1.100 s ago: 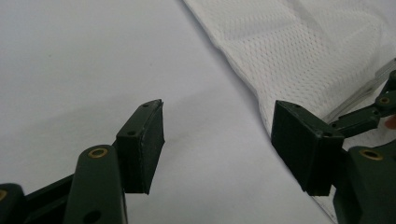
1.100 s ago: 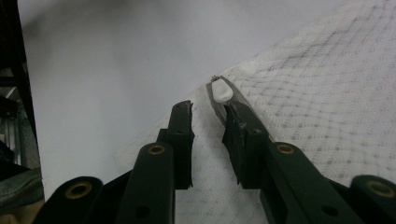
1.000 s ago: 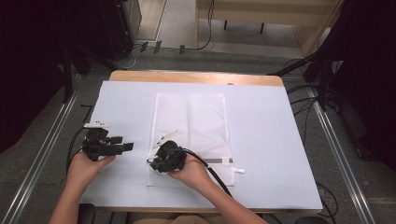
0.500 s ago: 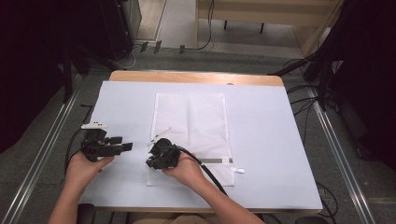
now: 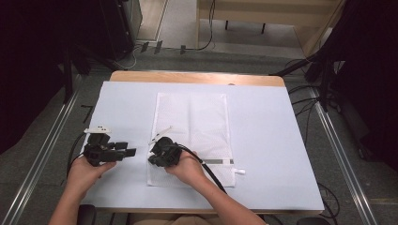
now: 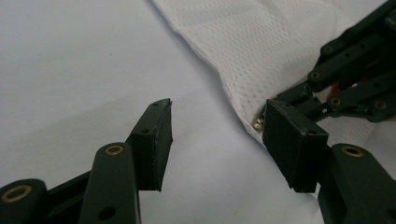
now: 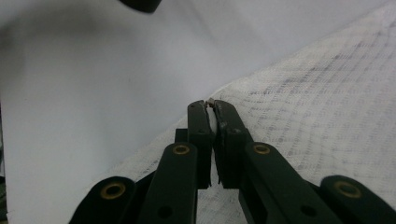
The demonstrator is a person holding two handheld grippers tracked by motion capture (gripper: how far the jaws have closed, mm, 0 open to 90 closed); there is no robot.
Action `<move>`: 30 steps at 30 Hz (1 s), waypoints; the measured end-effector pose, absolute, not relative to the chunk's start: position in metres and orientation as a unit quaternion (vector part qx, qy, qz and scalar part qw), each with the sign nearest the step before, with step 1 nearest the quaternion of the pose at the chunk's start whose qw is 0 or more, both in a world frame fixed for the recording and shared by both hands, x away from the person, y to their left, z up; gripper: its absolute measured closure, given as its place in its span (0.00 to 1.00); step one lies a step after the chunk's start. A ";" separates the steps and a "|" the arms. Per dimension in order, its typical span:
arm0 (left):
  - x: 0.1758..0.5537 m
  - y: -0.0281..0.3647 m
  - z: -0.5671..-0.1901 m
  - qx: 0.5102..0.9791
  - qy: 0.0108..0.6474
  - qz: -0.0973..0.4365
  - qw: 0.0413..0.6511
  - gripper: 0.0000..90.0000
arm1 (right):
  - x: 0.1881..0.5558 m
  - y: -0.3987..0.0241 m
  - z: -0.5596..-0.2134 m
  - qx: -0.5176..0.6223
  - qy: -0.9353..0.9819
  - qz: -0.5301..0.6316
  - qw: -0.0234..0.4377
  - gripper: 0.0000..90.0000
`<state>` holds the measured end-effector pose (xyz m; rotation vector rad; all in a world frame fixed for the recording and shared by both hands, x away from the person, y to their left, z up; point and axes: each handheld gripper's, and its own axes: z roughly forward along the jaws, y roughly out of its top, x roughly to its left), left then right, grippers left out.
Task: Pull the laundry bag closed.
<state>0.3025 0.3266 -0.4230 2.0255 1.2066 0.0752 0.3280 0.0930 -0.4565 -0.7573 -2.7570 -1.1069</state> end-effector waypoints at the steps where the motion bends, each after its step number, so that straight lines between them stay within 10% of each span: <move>1: 0.302 0.326 -0.423 0.794 0.470 0.027 0.384 0.48 | 0.328 0.092 -0.455 -0.246 -0.899 -0.362 0.035 0.98; 30: 0.302 0.292 -0.430 0.831 0.406 -0.022 0.379 0.54 | 0.336 0.081 -0.422 -0.231 -0.881 -0.412 0.022 0.98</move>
